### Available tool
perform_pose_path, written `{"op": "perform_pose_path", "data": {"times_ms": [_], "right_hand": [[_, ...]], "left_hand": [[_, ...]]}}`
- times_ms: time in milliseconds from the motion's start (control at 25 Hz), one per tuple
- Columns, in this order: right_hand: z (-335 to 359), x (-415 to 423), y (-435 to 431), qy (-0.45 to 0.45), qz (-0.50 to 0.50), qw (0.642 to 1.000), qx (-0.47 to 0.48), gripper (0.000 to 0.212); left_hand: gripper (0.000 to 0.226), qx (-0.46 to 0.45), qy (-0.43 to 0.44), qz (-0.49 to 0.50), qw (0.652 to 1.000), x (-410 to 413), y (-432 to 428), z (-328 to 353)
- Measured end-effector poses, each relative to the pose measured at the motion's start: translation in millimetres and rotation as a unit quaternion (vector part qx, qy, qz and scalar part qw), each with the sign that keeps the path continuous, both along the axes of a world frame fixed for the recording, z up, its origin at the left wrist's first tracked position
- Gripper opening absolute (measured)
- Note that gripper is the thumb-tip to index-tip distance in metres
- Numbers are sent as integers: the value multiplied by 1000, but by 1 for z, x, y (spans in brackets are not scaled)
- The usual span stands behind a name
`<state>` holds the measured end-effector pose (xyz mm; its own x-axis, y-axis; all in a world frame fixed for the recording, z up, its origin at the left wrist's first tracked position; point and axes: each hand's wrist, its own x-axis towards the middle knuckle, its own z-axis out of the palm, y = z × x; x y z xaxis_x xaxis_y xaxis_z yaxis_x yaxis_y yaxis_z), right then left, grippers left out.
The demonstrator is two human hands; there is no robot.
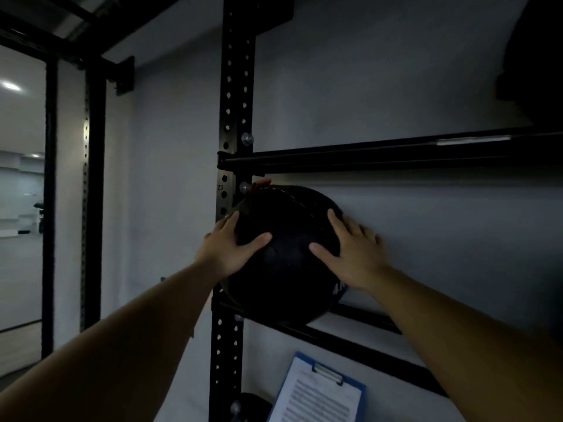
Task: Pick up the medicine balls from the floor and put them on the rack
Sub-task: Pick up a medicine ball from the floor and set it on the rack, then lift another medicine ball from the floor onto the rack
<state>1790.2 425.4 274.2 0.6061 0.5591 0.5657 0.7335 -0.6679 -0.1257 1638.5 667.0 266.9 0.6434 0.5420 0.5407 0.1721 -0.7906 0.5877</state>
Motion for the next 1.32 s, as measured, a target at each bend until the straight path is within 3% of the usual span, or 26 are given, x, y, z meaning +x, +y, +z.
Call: {"op": "perform_pose_path", "data": {"times_ms": [120, 280, 520, 720, 1120, 1320], "right_hand": [[-35, -51, -68, 19, -39, 999, -2, 89], [-63, -152, -151, 47, -56, 997, -22, 81], [-110, -310, -279, 81, -47, 996, -2, 74], [-136, -398, -331, 156, -54, 986, 5, 67], [-172, -567, -312, 145, -96, 984, -36, 71], [-214, -665, -257, 201, -93, 975, -24, 70]], "left_hand": [[106, 93, 66, 20, 993, -57, -49, -27], [79, 144, 131, 10, 981, -139, -144, -56], [76, 166, 162, -39, 972, -283, -270, -109], [73, 148, 164, -64, 973, -384, -323, -117], [69, 158, 202, -86, 963, -567, -296, -160], [92, 157, 266, -77, 948, -687, -208, -184]]}}
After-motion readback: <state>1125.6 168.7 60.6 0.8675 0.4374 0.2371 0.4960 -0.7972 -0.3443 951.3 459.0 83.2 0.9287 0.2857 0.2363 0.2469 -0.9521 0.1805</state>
